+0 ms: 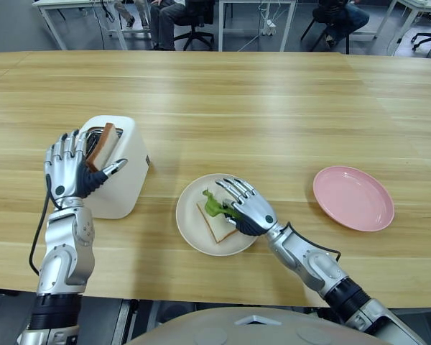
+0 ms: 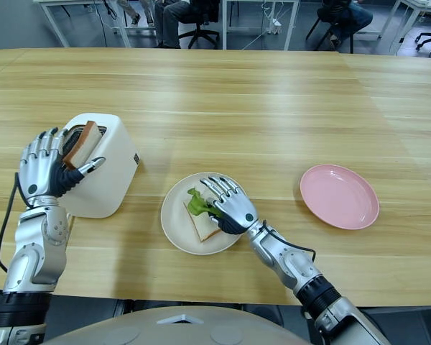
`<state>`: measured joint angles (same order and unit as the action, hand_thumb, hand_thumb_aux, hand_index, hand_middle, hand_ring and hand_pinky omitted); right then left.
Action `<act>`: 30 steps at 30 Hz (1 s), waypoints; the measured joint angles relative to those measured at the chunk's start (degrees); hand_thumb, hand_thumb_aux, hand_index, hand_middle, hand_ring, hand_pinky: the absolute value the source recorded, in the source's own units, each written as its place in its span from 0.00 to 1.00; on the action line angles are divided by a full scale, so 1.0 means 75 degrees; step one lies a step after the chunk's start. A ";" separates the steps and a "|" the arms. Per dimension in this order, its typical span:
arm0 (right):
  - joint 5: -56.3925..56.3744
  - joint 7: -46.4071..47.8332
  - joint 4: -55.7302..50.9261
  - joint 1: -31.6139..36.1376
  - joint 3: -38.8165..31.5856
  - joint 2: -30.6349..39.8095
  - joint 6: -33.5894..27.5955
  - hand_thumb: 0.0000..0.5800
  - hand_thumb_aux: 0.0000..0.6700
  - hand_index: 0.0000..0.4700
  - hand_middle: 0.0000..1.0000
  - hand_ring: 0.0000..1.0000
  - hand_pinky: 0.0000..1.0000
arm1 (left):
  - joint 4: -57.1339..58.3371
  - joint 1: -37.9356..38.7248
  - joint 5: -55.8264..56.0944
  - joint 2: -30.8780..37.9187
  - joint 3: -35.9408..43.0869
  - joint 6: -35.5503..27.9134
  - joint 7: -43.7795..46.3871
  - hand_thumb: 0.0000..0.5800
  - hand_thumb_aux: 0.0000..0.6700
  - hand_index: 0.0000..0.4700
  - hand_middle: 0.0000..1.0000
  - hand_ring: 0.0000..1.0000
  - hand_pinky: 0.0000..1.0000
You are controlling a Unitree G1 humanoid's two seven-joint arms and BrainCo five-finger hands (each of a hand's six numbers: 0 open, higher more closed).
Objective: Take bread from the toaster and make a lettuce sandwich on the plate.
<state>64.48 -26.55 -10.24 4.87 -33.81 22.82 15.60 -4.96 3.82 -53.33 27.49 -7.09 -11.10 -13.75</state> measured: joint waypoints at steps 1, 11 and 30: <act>0.0005 0.0015 0.0001 0.0004 -0.0027 0.0018 -0.0019 1.00 1.00 0.98 0.00 0.00 0.00 | 0.0124 -0.0128 0.0029 0.0043 0.0002 -0.0015 -0.0008 0.00 0.00 0.00 0.00 0.00 0.00; 0.0105 0.0265 0.0747 -0.0280 0.0046 0.0453 -0.0241 0.00 0.00 0.00 0.00 0.00 0.00 | 0.0854 -0.0542 0.0513 0.0345 0.0088 0.0092 -0.0076 1.00 1.00 0.98 0.49 0.49 0.49; -0.1910 0.0260 0.2468 -0.1399 0.1360 0.0656 0.0910 0.00 0.00 0.00 0.00 0.00 0.00 | -0.0854 -0.0411 0.1894 0.0244 -0.0869 0.2012 -0.1833 1.00 1.00 0.98 1.00 1.00 1.00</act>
<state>50.15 -24.60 8.27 -5.62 -23.62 27.74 22.42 -11.37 0.74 -39.13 29.32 -13.61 3.99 -27.49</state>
